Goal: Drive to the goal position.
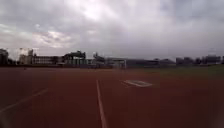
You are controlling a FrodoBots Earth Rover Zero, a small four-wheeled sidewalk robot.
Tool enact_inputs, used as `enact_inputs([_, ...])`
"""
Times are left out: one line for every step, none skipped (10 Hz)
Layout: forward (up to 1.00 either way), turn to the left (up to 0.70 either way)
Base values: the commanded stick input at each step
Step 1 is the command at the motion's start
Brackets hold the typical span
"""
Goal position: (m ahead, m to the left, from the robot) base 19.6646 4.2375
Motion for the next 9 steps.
enact_inputs([0.70,0.00])
enact_inputs([0.70,0.00])
enact_inputs([0.70,0.00])
enact_inputs([0.70,0.00])
enact_inputs([0.70,0.00])
enact_inputs([0.70,0.00])
enact_inputs([0.70,0.00])
enact_inputs([0.70,0.00])
enact_inputs([0.70,0.00])
